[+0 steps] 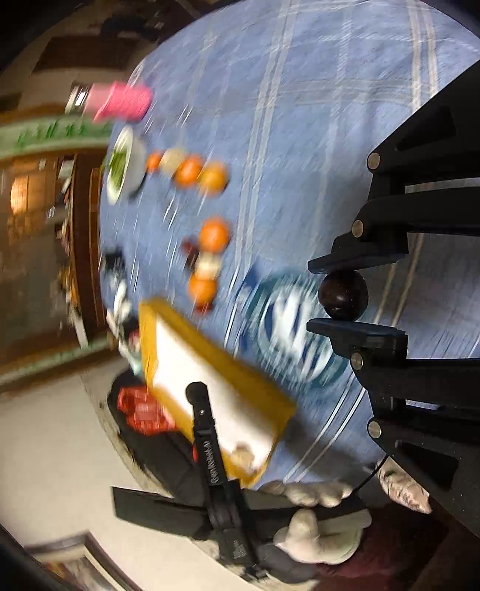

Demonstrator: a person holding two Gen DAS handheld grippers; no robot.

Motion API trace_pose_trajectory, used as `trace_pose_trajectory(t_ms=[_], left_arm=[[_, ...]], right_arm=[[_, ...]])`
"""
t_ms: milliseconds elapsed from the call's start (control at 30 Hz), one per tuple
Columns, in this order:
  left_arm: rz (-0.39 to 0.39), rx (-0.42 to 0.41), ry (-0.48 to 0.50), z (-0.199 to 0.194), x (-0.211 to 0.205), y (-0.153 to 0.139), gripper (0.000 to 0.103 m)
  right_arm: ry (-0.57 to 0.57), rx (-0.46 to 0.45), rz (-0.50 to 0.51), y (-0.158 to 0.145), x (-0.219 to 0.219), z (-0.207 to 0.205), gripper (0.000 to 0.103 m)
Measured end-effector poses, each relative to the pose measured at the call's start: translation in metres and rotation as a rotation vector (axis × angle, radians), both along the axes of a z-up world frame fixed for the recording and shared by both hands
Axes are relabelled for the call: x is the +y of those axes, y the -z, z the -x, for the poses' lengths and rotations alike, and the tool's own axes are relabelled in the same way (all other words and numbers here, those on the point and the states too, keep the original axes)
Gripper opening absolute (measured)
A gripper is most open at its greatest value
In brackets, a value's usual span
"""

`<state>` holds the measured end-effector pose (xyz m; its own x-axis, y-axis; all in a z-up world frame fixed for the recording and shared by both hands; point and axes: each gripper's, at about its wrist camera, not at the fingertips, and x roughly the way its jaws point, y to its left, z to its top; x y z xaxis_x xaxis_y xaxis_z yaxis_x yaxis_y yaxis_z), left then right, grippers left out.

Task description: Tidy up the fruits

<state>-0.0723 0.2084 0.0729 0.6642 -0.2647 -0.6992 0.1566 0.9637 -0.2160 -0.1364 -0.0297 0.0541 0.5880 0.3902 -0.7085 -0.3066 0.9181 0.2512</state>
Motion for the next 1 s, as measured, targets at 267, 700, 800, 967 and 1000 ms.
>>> trace_pose_trajectory(t_ms=[267,700,800,967,1000], left_arm=[[0.046,0.028,-0.206,0.005,0.088,0.012,0.025],[0.099,0.003,-0.262,0.012,0.119,0.013,0.064],[0.091,-0.022,-0.279,0.016,0.118,0.005,0.077],[0.035,-0.057,-0.296,0.025,0.102,-0.010,0.094],[0.038,-0.065,-0.270,0.028,0.095,-0.012,0.094]], right_arm=[[-0.210,0.001,-0.064,-0.016,0.117,-0.045,0.028],[-0.221,0.089,-0.028,0.023,0.179,-0.091,0.038],[-0.200,0.065,-0.041,0.018,0.174,-0.091,0.057],[-0.143,0.016,-0.065,0.003,0.156,-0.085,0.057],[-0.125,0.009,-0.081,-0.001,0.147,-0.082,0.057]])
